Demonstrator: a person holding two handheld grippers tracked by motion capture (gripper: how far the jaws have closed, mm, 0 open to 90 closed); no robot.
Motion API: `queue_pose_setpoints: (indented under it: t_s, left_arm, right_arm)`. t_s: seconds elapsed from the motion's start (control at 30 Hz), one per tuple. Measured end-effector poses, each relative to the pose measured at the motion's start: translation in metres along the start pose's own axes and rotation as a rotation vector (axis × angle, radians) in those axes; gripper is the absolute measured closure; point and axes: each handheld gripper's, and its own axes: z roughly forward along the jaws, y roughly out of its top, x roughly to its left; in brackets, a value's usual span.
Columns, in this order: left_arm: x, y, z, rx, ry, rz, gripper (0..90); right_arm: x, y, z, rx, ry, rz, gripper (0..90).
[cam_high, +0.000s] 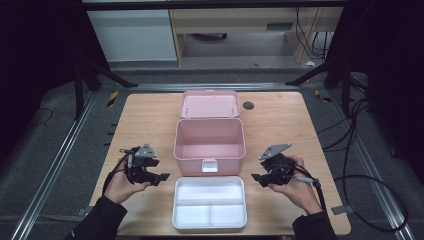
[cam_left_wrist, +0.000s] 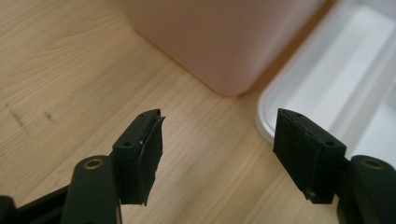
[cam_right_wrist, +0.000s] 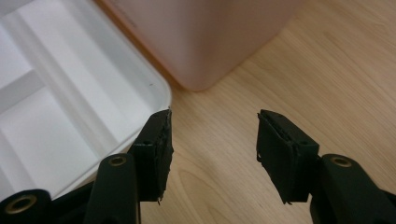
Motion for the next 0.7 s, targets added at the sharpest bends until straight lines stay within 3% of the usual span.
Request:
queue_pose_setpoints:
  t_s: [0.2, 0.4, 0.53, 0.7]
  left_arm:
    - [0.017, -0.011, -0.004, -0.023, 0.102, -0.063, 26.8]
    - [0.032, -0.020, -0.009, -0.071, 0.127, -0.152, 26.0]
    - [0.036, -0.022, -0.011, -0.083, 0.140, -0.169, 25.9]
    - [0.037, -0.023, -0.008, -0.062, 0.142, -0.167, 25.4]
  right_arm:
    - [-0.022, -0.012, -0.012, -0.041, -0.091, 0.125, 37.8]
    - [-0.038, -0.024, -0.015, -0.006, -0.173, 0.213, 28.4]
    - [-0.048, -0.034, -0.013, 0.024, -0.193, 0.266, 25.3]
    - [-0.058, -0.047, -0.015, 0.065, -0.209, 0.323, 22.1]
